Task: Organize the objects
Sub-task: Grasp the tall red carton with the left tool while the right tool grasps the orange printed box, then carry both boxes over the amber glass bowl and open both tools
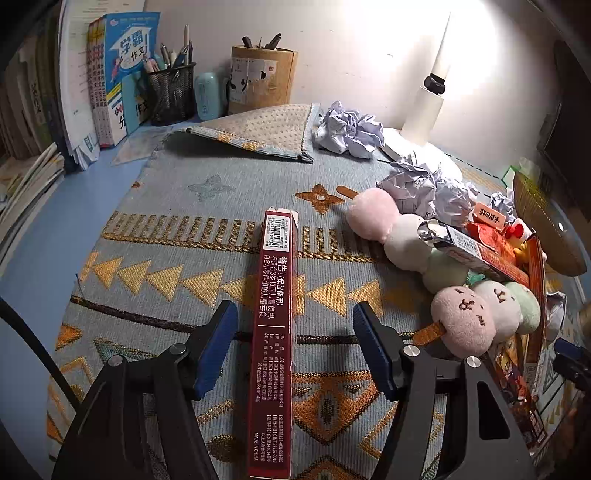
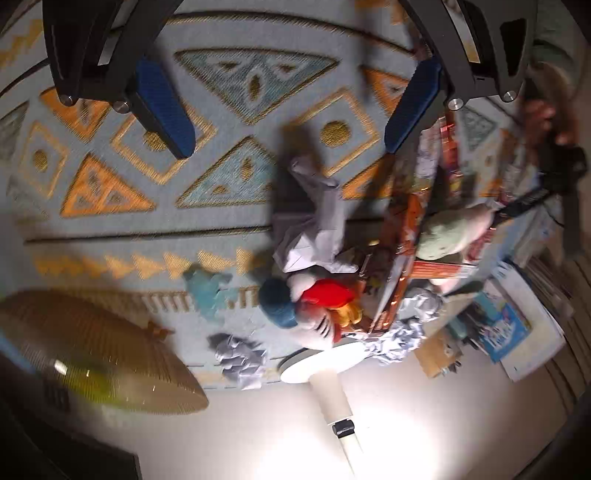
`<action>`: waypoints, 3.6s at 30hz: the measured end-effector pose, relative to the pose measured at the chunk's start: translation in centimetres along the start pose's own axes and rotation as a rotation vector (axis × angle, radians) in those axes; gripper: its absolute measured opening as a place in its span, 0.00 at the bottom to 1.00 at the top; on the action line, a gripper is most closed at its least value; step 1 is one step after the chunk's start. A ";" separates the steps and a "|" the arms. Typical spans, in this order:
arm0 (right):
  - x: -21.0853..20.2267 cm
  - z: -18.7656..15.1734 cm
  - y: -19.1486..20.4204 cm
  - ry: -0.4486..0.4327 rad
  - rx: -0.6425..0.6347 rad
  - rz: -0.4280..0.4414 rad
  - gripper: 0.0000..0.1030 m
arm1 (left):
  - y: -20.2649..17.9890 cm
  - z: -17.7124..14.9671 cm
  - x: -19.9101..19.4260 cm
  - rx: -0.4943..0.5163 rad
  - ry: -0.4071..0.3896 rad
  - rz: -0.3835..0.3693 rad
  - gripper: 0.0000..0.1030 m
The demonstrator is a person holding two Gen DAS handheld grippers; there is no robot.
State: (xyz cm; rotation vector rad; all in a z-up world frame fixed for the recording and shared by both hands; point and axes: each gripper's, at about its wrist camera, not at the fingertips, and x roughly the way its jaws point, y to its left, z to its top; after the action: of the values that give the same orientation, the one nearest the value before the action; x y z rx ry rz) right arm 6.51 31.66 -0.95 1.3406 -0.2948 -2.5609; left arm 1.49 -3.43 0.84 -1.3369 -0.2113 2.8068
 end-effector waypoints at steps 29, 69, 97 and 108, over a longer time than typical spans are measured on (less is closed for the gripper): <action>0.0 -7.2 14.3 0.046 -0.430 0.048 0.17 | -1.8 -0.3 0.0 0.059 -0.003 0.093 0.15; -7.7 -4.6 7.7 -0.087 -0.218 0.183 0.17 | -12.3 1.2 -9.0 0.163 -0.136 -0.175 0.14; -11.9 12.4 -14.3 -0.241 0.169 -0.311 0.53 | -35.1 13.9 -0.4 0.270 0.028 -0.580 0.41; -16.4 7.0 -3.8 -0.306 -0.086 -0.162 1.00 | -22.4 8.0 -12.8 0.304 -0.142 -0.523 0.81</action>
State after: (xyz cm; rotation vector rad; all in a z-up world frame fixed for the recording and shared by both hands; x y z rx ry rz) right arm 9.35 40.67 14.63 0.9765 -0.1297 -2.8782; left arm 2.62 16.86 18.67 -0.8646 -0.1091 2.3696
